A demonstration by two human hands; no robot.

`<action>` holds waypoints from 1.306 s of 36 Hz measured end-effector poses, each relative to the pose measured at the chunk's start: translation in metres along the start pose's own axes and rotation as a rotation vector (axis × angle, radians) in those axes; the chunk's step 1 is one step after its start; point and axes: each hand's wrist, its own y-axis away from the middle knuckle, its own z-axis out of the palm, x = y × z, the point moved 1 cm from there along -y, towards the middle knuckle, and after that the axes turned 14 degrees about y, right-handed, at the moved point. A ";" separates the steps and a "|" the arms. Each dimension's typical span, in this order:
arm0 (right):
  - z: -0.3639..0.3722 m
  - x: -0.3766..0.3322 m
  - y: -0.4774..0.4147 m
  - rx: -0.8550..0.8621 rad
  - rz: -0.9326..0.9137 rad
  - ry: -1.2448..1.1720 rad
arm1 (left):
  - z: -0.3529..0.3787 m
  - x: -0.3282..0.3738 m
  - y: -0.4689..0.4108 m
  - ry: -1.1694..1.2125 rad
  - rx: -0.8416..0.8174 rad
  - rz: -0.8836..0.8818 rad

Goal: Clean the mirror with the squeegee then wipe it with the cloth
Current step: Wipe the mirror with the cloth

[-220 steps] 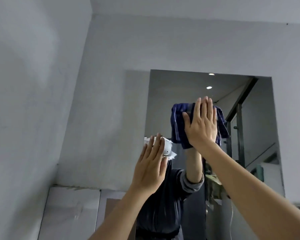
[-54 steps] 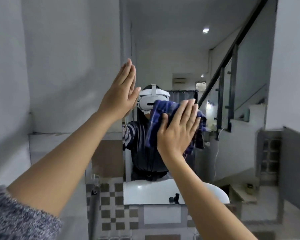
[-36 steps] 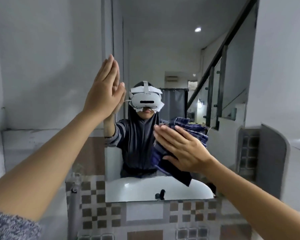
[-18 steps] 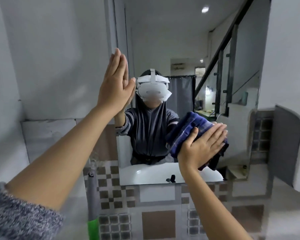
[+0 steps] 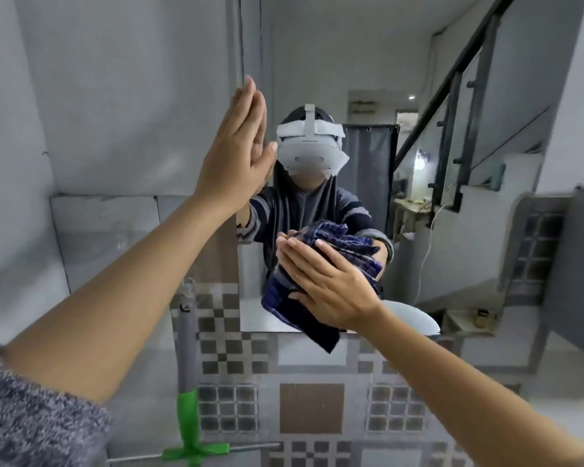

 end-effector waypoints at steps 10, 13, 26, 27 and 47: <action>0.027 0.088 0.120 -0.161 0.894 -0.213 | 0.015 0.002 0.004 -0.023 0.097 -0.054; 0.033 0.067 0.128 -0.181 1.293 -0.304 | 0.016 0.006 0.004 -0.019 0.112 -0.058; 0.014 -0.060 0.055 -0.022 1.688 -0.479 | 0.021 0.001 0.038 0.017 0.012 0.021; 0.011 -0.068 0.047 -0.010 1.650 -0.482 | 0.020 0.001 0.043 0.019 0.003 0.024; 0.001 -0.163 -0.007 0.004 0.956 -0.287 | 0.011 0.015 0.233 0.110 0.084 -0.467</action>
